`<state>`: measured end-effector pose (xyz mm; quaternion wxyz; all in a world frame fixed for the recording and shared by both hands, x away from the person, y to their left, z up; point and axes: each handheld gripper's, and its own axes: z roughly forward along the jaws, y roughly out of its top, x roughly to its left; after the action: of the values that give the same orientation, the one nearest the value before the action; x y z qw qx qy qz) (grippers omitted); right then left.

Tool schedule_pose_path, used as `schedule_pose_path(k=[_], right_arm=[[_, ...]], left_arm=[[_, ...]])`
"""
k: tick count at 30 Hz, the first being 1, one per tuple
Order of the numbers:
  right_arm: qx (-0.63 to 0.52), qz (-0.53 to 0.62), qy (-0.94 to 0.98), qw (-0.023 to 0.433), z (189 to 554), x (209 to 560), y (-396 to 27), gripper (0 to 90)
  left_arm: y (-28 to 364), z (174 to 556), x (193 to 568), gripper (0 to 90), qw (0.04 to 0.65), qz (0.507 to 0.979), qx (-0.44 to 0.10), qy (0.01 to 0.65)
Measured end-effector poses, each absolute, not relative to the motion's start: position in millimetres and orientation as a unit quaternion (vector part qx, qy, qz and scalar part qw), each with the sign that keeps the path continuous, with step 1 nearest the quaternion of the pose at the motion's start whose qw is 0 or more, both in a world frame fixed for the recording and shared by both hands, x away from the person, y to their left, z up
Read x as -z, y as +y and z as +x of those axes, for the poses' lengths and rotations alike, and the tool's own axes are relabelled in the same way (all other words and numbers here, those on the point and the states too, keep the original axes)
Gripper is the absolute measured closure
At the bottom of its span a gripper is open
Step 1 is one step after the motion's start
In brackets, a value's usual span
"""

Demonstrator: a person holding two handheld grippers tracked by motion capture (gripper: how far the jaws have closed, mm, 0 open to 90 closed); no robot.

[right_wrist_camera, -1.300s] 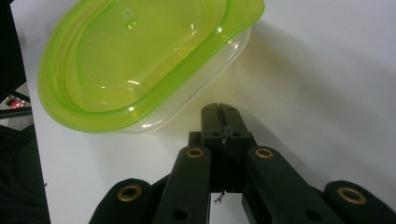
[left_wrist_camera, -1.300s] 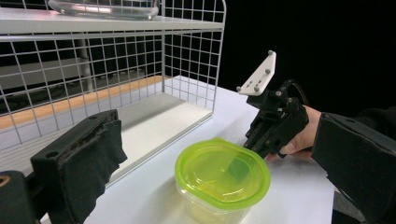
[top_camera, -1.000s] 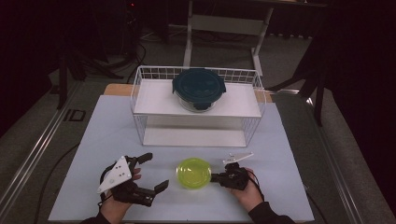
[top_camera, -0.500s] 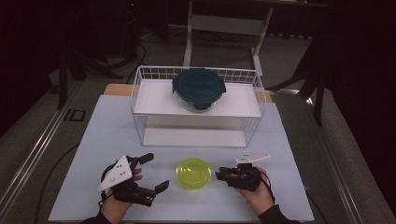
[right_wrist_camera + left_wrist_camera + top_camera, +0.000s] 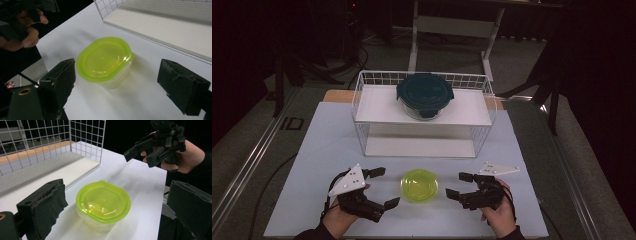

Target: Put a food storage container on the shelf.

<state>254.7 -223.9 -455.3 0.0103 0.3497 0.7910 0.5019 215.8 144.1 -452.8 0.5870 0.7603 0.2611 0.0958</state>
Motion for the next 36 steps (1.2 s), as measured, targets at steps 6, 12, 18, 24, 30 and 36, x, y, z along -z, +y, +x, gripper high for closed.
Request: schedule_pose_path(k=[6,12,18,24,30,36], right_arm=[[-0.499,0.350,0.792,-0.033,263.8,454.3,-216.4,14.8],[-0.486,0.381,0.783,-0.070,279.9,461.4,-206.4,16.1],[-0.464,0.438,0.760,-0.120,292.1,474.0,-197.7,17.4],[-0.440,0.469,0.753,-0.140,295.9,486.2,-193.0,31.4],[-0.423,0.489,0.747,-0.152,297.2,498.4,-191.3,43.8],[-0.421,0.504,0.735,-0.168,297.4,503.6,-192.1,61.0]], left_arm=[[143.2,230.4,452.2,3.0,0.581,0.755,-0.037,0.301],[146.4,248.7,466.2,3.2,0.558,0.739,0.037,0.377],[141.3,262.6,485.0,4.1,0.533,0.730,0.089,0.419],[133.9,272.5,499.2,7.0,0.516,0.712,0.147,0.453],[128.1,276.5,506.5,23.2,0.499,0.708,0.150,0.477],[124.5,278.8,513.8,44.9,0.475,0.710,0.153,0.496]])
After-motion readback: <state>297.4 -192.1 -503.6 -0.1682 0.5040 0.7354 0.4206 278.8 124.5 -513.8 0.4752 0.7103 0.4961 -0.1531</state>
